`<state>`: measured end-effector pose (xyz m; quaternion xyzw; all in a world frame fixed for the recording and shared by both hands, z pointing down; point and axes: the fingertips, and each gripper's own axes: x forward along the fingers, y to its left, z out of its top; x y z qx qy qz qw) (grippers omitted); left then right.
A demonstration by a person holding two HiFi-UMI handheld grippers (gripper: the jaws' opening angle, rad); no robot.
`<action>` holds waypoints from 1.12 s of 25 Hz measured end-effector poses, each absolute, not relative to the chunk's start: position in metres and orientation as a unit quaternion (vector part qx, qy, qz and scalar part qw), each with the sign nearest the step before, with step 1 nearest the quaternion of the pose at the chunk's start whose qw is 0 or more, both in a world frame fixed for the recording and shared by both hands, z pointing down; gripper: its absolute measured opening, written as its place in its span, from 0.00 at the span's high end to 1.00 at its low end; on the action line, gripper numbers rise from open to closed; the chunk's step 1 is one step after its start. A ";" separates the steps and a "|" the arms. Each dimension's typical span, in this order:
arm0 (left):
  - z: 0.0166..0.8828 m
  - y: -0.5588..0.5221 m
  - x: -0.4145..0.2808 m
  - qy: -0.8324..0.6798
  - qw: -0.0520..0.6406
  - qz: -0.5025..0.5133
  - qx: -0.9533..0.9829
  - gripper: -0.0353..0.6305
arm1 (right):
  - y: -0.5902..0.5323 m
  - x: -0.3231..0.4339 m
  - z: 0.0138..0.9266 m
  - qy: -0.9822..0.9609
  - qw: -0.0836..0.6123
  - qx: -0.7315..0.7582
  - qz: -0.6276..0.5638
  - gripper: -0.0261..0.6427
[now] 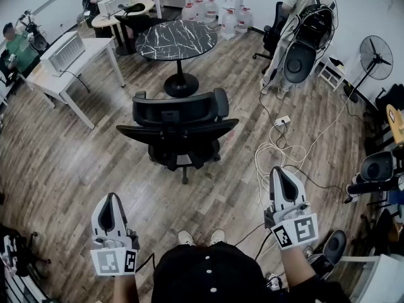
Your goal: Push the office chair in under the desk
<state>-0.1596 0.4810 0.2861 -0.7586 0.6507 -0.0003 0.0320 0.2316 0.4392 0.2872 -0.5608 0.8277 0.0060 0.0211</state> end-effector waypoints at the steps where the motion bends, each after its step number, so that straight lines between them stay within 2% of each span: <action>1: 0.287 0.480 -0.160 0.650 0.032 0.000 -0.759 0.93 | 0.438 0.230 0.288 0.829 0.019 -0.559 0.007 0.92; 5: 0.292 0.479 -0.161 0.647 0.029 0.003 -0.762 0.93 | 0.441 0.230 0.287 0.821 0.028 -0.570 0.016 0.92; 10: 0.296 0.479 -0.163 0.641 0.021 -0.001 -0.767 0.92 | 0.450 0.243 0.276 0.814 0.104 -0.572 -0.011 0.92; 16: 0.295 0.479 -0.167 0.631 0.029 -0.003 -0.775 0.92 | 0.447 0.235 0.282 0.815 0.083 -0.573 -0.009 0.92; 22: 0.292 0.481 -0.174 0.617 0.066 -0.025 -0.784 0.91 | 0.449 0.211 0.285 0.832 0.070 -0.550 -0.002 0.92; 24: 0.295 0.479 -0.177 0.603 0.063 -0.028 -0.794 0.69 | 0.450 0.198 0.288 0.844 0.067 -0.532 -0.009 0.65; 26: 0.304 0.477 -0.180 0.586 0.059 -0.046 -0.807 0.59 | 0.450 0.189 0.294 0.852 0.055 -0.521 -0.007 0.56; 27: 0.310 0.475 -0.181 0.576 0.057 -0.060 -0.813 0.52 | 0.451 0.187 0.298 0.854 0.044 -0.519 -0.003 0.52; 28: 0.316 0.474 -0.182 0.566 0.055 -0.073 -0.819 0.48 | 0.452 0.185 0.303 0.855 0.030 -0.517 0.001 0.51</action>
